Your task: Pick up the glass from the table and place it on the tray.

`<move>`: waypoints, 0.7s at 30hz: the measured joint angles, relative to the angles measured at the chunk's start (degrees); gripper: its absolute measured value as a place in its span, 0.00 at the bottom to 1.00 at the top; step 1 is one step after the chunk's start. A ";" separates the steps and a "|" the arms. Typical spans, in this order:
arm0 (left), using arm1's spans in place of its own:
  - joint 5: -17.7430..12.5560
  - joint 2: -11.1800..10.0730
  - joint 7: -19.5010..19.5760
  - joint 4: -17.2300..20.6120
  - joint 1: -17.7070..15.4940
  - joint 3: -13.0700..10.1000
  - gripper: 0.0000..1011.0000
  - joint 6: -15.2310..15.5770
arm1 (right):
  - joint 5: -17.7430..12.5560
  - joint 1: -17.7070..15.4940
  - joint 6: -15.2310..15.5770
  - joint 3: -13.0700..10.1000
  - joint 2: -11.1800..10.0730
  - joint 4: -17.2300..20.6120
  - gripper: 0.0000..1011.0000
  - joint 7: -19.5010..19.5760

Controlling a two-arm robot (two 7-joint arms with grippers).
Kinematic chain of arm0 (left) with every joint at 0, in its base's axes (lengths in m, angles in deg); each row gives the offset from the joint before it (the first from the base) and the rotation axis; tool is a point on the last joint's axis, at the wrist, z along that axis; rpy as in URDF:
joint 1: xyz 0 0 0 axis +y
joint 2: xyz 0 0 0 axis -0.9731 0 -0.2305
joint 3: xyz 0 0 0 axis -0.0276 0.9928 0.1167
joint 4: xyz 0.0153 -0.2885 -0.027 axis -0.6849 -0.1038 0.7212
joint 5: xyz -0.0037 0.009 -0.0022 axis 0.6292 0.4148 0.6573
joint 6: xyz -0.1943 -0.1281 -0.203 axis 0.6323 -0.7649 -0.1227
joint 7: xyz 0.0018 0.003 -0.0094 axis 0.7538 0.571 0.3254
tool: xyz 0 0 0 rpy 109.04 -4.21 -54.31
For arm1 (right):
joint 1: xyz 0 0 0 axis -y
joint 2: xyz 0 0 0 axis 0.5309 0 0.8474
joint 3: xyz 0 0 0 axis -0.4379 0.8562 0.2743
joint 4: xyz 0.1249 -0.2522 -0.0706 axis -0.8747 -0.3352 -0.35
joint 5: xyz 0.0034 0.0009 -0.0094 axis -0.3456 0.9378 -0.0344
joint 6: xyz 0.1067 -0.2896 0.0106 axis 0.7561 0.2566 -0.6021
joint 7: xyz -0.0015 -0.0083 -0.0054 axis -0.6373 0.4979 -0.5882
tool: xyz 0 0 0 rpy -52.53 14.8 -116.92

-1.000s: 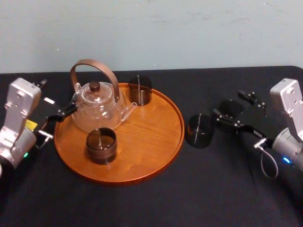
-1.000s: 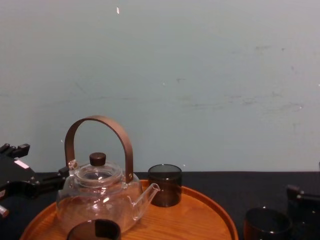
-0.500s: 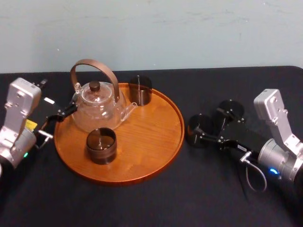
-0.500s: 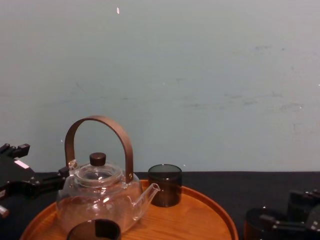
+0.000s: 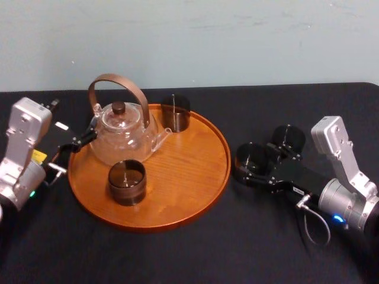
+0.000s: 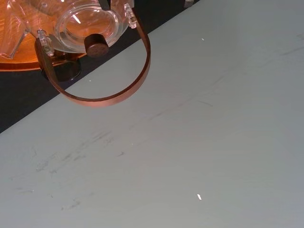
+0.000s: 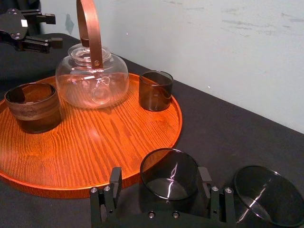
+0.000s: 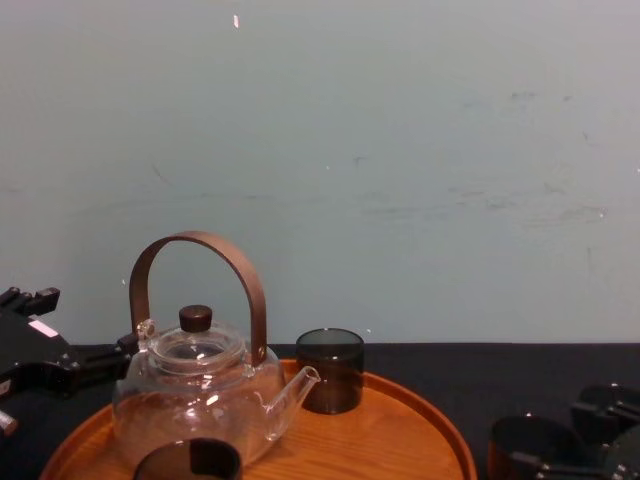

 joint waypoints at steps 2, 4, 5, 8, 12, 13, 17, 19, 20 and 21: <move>0.00 0.00 0.00 0.00 0.00 0.00 0.99 0.00 | 0.11 -0.16 0.05 -0.27 0.02 0.20 0.99 -0.04; 0.00 0.00 0.00 0.00 0.00 0.00 0.99 0.00 | 0.36 -0.50 0.08 -0.73 0.02 0.64 0.99 -0.08; 0.00 0.00 0.00 0.00 0.00 0.00 0.99 0.00 | 0.44 -0.62 0.08 -0.88 0.02 0.80 0.99 -0.09; 0.00 0.00 0.00 0.00 0.00 0.00 0.99 0.00 | 0.66 -1.16 0.22 -1.47 0.06 1.47 0.99 -0.10; 0.00 0.00 0.00 0.00 0.00 0.00 0.99 0.00 | 0.68 -2.34 1.25 -2.30 0.26 2.48 0.99 -0.08; 0.00 0.00 0.00 0.00 0.00 0.01 0.99 0.00 | 0.43 -4.32 3.63 -3.59 0.58 3.64 0.99 -0.06; 0.00 0.00 0.00 0.00 0.00 0.00 0.99 0.00 | 0.24 -4.66 4.52 -4.08 1.42 2.95 0.99 0.22; 0.00 0.00 0.00 0.00 0.00 0.00 0.99 0.00 | 0.21 -4.65 4.94 -4.26 1.89 2.43 0.99 0.42; 0.00 0.00 0.00 0.00 0.00 0.00 0.99 0.00 | 0.21 -4.60 5.37 -4.38 2.21 2.11 0.99 0.56; 0.00 0.00 0.00 0.00 0.00 0.00 0.99 0.00 | 0.22 -4.54 5.58 -4.44 2.36 1.99 0.99 0.60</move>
